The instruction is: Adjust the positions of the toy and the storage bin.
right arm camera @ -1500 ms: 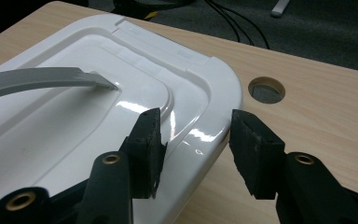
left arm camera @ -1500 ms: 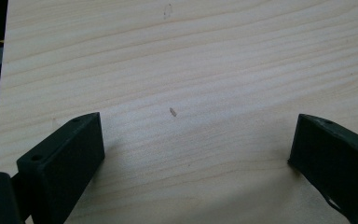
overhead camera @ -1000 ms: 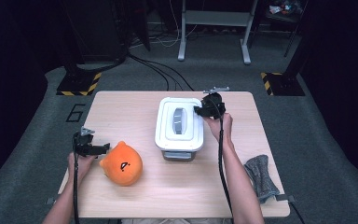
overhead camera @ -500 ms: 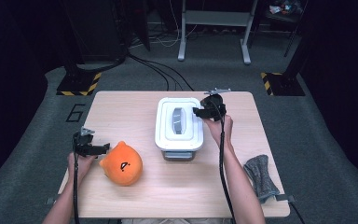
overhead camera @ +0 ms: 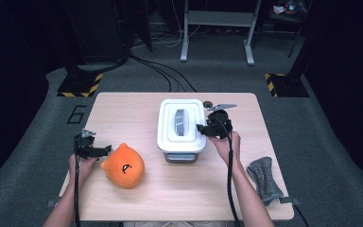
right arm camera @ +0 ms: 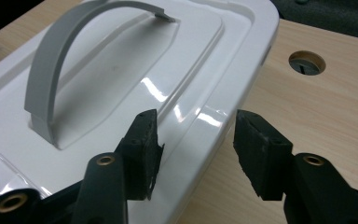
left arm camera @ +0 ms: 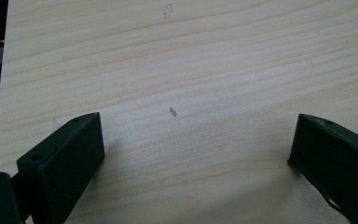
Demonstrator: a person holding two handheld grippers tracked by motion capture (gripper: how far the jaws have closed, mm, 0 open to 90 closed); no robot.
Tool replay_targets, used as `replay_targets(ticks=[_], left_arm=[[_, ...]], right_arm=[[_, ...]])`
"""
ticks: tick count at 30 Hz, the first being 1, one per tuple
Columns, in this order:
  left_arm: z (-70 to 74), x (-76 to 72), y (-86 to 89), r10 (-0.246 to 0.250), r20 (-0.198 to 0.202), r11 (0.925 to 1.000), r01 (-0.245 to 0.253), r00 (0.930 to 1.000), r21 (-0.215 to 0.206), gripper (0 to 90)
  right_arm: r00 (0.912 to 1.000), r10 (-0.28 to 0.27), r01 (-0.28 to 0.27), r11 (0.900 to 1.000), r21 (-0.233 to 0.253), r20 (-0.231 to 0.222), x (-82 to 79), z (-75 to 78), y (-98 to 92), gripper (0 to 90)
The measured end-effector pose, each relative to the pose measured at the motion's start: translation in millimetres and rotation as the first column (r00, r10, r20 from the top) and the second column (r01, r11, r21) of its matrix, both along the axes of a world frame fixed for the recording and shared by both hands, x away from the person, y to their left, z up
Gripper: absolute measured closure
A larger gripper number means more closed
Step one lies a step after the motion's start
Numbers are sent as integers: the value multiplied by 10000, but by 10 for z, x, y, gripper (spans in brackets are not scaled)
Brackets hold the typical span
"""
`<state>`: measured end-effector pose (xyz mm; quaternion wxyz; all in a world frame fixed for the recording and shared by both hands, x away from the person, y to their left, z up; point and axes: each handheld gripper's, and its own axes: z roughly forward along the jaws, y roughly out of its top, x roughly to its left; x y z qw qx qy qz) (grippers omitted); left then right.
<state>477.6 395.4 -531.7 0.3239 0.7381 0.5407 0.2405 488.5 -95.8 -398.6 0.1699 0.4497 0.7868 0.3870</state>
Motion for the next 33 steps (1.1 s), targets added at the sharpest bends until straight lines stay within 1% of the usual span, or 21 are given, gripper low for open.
replay_targets(ticks=[1, 2, 4, 5, 6, 9, 10, 13, 16, 21, 22, 24, 25, 27, 28, 29, 30, 31, 33], left_arm=[[0, 0, 0, 0, 1, 10000, 0, 10000, -1, 26], [0, 0, 0, -2, 0, 10000, 2, 10000, 3, 25], [0, 0, 0, -1, 0, 10000, 1, 10000, 0, 25], [0, 0, 0, 3, 3, 10000, -3, 10000, -2, 25], [0, 0, -1, 2, 3, 10000, -2, 10000, -3, 26], [0, 0, 0, 1, 0, 10000, -1, 10000, 0, 26], [0, 0, 0, -5, -3, 10000, 5, 10000, 6, 26], [0, 0, 0, -3, -4, 10000, 3, 10000, 5, 26], [0, 0, 0, 3, 3, 10000, -3, 10000, 0, 25], [0, 0, 0, 3, 2, 10000, -3, 10000, 0, 26], [0, 0, -1, 5, 2, 10000, -5, 10000, -3, 25], [0, 0, 0, 3, 0, 10000, -3, 10000, 0, 26], [0, 0, 0, 1, 1, 10000, -1, 10000, 1, 25], [0, 0, 0, -1, 0, 10000, 1, 10000, 2, 25], [0, 0, 0, 2, 2, 10000, -2, 10000, 0, 26], [0, 0, 0, 2, 2, 10000, -2, 10000, 0, 26], [0, 0, 0, 0, 1, 10000, 0, 10000, 3, 25], [0, 0, 0, 3, 3, 10000, -3, 10000, 1, 26], [0, 0, 0, 3, 2, 10000, -3, 10000, 0, 25]], right_arm=[[10000, -38, 37, 10000, -80, -48, -4, -7, 0, 507], [10000, 44, -43, 10000, -80, 56, -3, -16, -9, 520], [10000, -12, 12, 10000, -9, 53, -14, -12, -8, 561], [10000, -16, 16, 10000, -51, 47, -20, -8, -11, 587], [10000, 14, -14, 10000, -50, 98, -17, -10, -18, 600], [10000, -50, 50, 10000, 51, 14, -9, -16, -43, 615], [10000, -49, 49, 10000, -20, 71, 1, -23, -68, 623], [10000, -73, 73, 9998, 187, -5, 19, -31, -98, 628], [9997, 53, -53, 10000, -8, 242, 36, -28, -86, 636], [9985, 194, -164, 9982, -574, 514, 77, -10, -44, 650], [9986, 104, -77, 9987, -507, 524, 88, -9, -32, 650], [9975, 350, -308, 9973, -671, 617, 117, -10, -45, 649], [9983, 170, -139, 9983, -570, 550, 123, -7, -32, 650], [9974, 345, -301, 9972, -686, 640, 156, -8, -38, 650], [9977, 252, -210, 9976, -653, 636, 162, -8, -27, 650], [9967, 412, -357, 9963, -781, 704, 178, -10, -35, 650], [9981, 177, -141, 9980, -610, 589, 185, -7, -16, 650], [9974, 365, -319, 9969, -718, 628, 206, -8, -31, 650], [9979, 242, -205, 9979, -609, 608, 218, -10, -22, 650]])
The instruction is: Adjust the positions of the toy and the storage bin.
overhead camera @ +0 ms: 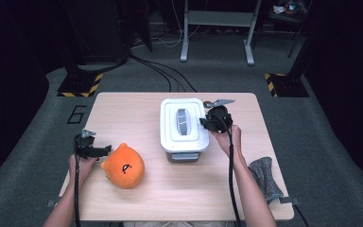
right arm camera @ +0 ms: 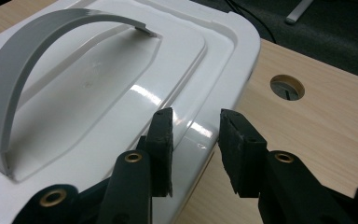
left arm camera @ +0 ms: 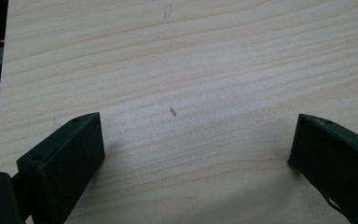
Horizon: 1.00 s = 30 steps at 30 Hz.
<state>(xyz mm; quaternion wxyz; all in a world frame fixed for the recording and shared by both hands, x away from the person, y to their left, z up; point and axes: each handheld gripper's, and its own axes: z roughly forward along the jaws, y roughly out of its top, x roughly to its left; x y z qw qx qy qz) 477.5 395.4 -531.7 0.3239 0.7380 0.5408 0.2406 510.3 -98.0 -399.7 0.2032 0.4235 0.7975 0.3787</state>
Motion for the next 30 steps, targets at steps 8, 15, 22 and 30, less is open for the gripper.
replay_targets(ticks=[8, 15, 22, 30], left_arm=[[0, -1, 0, 8, 1, 10000, -8, 10000, -3, 26], [4, -3, 1, -15, -52, 10000, 15, 10000, -1, 26], [4, -3, 1, -13, -52, 10000, 13, 10000, 0, 26], [4, -3, 1, -13, -53, 10000, 13, 10000, 0, 26]], right_arm=[[9998, -81, 75, 9993, 356, 181, -86, 30, 24, 453], [9992, 74, -101, 9975, 700, 386, -284, 153, 209, 284], [9982, 550, -558, 9977, 384, 222, -363, 147, 468, 205], [9968, 687, -682, 9976, -132, 405, -372, 87, 731, 319]])
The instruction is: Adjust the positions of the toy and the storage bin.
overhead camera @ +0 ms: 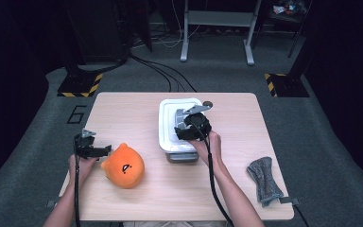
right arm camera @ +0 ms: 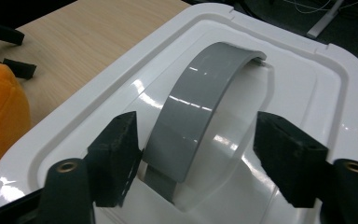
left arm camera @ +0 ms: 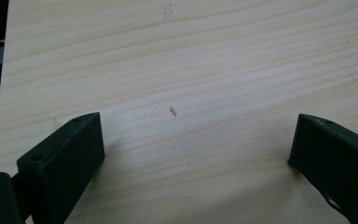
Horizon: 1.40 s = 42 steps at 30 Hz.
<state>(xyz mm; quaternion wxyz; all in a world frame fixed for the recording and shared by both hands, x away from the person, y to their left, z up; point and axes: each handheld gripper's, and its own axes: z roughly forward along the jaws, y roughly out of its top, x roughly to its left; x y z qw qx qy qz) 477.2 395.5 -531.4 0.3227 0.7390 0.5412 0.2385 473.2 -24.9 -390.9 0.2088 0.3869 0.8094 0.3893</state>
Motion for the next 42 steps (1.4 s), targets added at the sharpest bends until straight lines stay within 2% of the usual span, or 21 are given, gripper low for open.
replay_targets(ticks=[5, 8, 12, 16, 18, 19, 23, 25, 28, 29, 31, 32, 33, 35, 37, 39, 41, 42], left_arm=[[0, 0, 0, 2, 2, 10000, -2, 10000, -4, 26], [0, 0, 0, -2, 0, 10000, 2, 10000, -1, 26], [0, 0, 0, 0, 3, 10000, 0, 10000, -4, 26], [0, 0, 0, -5, -6, 10000, 5, 10000, -3, 26], [-1, 1, -1, 8, 18, 10000, -8, 10000, -5, 26], [-4, 1, -3, 35, 52, 10000, -35, 10000, -11, 26], [0, 0, 0, 0, 2, 10000, 0, 10000, -4, 26], [-3, 1, -2, 25, 42, 10000, -25, 10000, -7, 26], [0, 0, 0, -3, -1, 10000, 3, 10000, -2, 26], [-3, 1, -2, 22, 41, 10000, -22, 10000, -2, 26], [-3, 1, -1, 19, 40, 10000, -19, 10000, 1, 26], [-3, 1, -2, 28, 46, 10000, -28, 10000, -10, 25], [-4, 2, -3, 35, 51, 10000, -35, 10000, -12, 25], [-4, 2, -3, 35, 51, 10000, -35, 10000, -13, 26], [-4, 2, -2, 26, 52, 10000, -26, 10000, -2, 25], [-2, 1, -1, 13, 21, 10000, -13, 10000, -9, 26], [-4, 2, -3, 34, 51, 10000, -34, 10000, -13, 26], [-4, 2, -3, 35, 51, 10000, -35, 10000, -13, 25]], right_arm=[[9998, 210, -211, 9997, -156, -63, 0, -15, 14, 461], [9995, 330, -330, 9983, -473, 10, -23, -2, 9, 548], [9993, 374, -371, 9981, -493, 53, -13, -4, -21, 585], [9982, 602, -599, 9973, -421, 47, 4, -12, -76, 594], [9972, 748, -746, 9970, -228, 76, 31, -22, -103, 600], [9971, 758, -759, 9970, -125, -69, 31, -22, -115, 604], [9932, 1156, -1156, 9933, -13, -158, 68, -26, -187, 613], [9924, 1166, -1164, 9932, 63, -405, 60, -20, -205, 617], [9892, 1436, -1438, 9896, -49, -295, 84, -16, -253, 621], [9907, 1272, -1275, 9918, -28, -476, 71, -8, -262, 621], [9922, 1123, -1127, 9936, -44, -540, 68, 1, -290, 616], [9930, 1079, -1086, 9940, -119, -474, 63, 5, -297, 580], [9957, 763, -768, 9970, -72, -524, 51, 13, -292, 510], [9958, 843, -847, 9963, -111, -352, 61, 33, -293, 475], [9980, 597, -601, 9980, -200, -208, 67, 73, -245, 443], [9987, 515, -511, 9963, -696, 41, 104, 118, -148, 439], [9993, 360, -349, 9949, -944, 93, 126, 140, -78, 443], [9986, 439, -406, 9940, -1014, 298, 162, 148, -46, 452]])
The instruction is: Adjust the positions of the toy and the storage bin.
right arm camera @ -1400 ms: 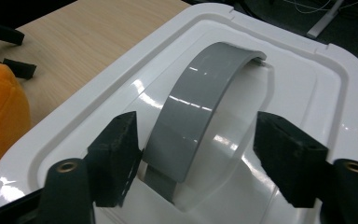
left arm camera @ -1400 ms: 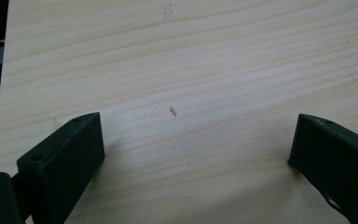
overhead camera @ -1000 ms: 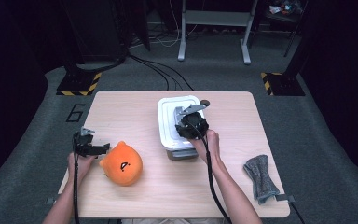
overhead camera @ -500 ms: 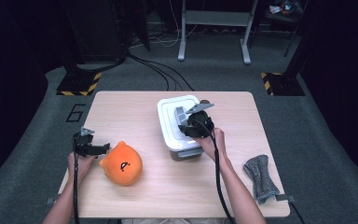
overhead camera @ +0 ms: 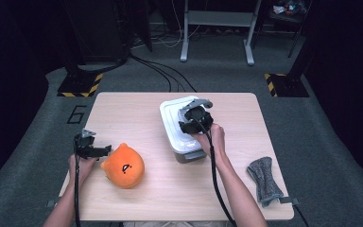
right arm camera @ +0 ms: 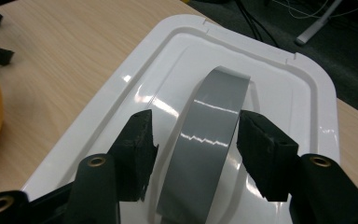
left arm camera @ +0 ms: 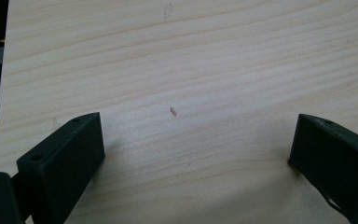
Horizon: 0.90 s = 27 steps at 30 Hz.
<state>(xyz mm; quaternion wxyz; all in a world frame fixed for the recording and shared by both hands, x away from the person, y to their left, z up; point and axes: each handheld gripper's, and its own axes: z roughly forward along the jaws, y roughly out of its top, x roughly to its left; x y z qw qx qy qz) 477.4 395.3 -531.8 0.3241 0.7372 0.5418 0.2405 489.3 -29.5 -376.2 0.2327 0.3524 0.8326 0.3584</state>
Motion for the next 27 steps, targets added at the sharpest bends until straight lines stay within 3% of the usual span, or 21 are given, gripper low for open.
replay_targets(ticks=[3, 9, 19, 27], left_arm=[[0, 0, 1, -7, -2, 10000, 7, 10000, 7, 25], [0, 0, 1, -7, -7, 10000, 7, 10000, 5, 26], [1, 0, 1, -14, -7, 10000, 14, 10000, 10, 26], [0, 0, 0, -2, -1, 10000, 2, 10000, 0, 26]], right_arm=[[9996, -282, 285, 9977, -613, 54, 53, 2, 75, 518], [9987, -505, 504, 9968, -625, 13, 75, -23, 84, 581], [9986, -140, 170, 9980, 601, -503, 109, -50, 42, 649], [9933, -225, 426, 9833, 1769, -1138, 138, -82, -28, 669]])
